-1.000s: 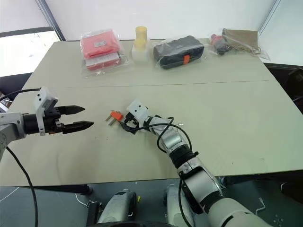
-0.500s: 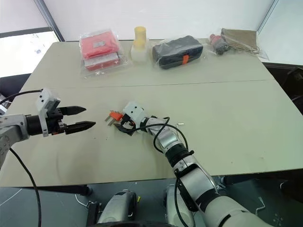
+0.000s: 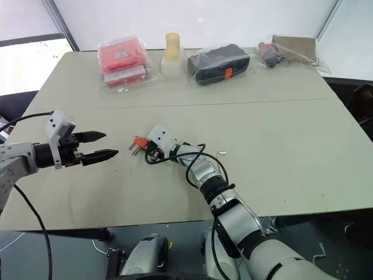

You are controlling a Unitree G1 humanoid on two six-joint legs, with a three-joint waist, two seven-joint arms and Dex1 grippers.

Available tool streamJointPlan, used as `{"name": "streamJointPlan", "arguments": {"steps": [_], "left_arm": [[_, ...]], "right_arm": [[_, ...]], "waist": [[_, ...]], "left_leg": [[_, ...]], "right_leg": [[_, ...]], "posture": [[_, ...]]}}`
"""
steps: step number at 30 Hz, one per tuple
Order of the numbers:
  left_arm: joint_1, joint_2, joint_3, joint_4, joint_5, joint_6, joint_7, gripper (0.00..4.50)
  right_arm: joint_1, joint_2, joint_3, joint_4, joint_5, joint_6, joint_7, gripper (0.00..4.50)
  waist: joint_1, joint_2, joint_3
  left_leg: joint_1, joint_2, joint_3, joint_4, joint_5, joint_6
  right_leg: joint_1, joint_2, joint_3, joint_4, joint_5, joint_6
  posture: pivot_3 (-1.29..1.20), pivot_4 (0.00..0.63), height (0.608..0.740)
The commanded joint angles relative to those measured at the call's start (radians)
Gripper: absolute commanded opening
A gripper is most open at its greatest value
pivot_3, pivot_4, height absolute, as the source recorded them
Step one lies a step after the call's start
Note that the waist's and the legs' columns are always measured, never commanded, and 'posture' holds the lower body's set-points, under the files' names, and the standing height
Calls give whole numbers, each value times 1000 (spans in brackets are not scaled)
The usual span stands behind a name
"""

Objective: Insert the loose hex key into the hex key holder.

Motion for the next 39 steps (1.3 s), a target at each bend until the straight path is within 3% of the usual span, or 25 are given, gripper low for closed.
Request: {"name": "streamJointPlan", "arguments": {"steps": [1, 4, 8, 16, 26, 39], "left_arm": [[-29, -11, 13, 14, -14, -5, -9, 4500], [-79, -19, -4, 94, -24, 7, -45, 4500], [-199, -47, -85, 291, 32, -64, -145, 4500], [-573, -265, -198, 698, 121, -216, -273, 4500], [-756, -379, -257, 909, 186, -259, -478, 4500], [-856, -499, -232, 1037, 221, -325, -508, 4500]], "right_arm": [[10, -58, 20, -117, -56, -86, -1, 987], [3, -176, 48, -264, -143, -202, 2, 987], [-13, -417, 67, -438, -264, -429, 35, 987], [-32, -609, 46, -485, -314, -609, 45, 987], [-5, -642, 15, -539, -307, -561, 40, 987], [29, -637, -12, -644, -303, -494, 41, 987]], "waist": [[2, 0, 0], [8, 0, 0], [7, 0, 0], [4, -2, 0], [1, -2, 0], [2, -2, 0]], "left_leg": [[0, 0, 0, 0, 0, 0], [-1, -1, -1, 1, 0, -1], [-1, -3, 0, 1, 1, -2], [-1, -2, 0, 1, 1, -1], [-1, -2, 0, 1, 1, -1], [-2, -2, 0, 3, 1, -1]], "right_leg": [[0, 0, 0, 0, 0, 0], [0, -1, -1, 0, 0, 0], [0, -2, -1, 0, 0, 1], [1, -1, -1, 0, 0, 1], [0, 0, 0, 0, 0, 1], [0, 0, 0, 0, 0, 1]], "posture": [[0, 150, 740], [0, 150, 740], [0, 150, 740], [0, 150, 740], [0, 150, 740], [0, 150, 740]]}}
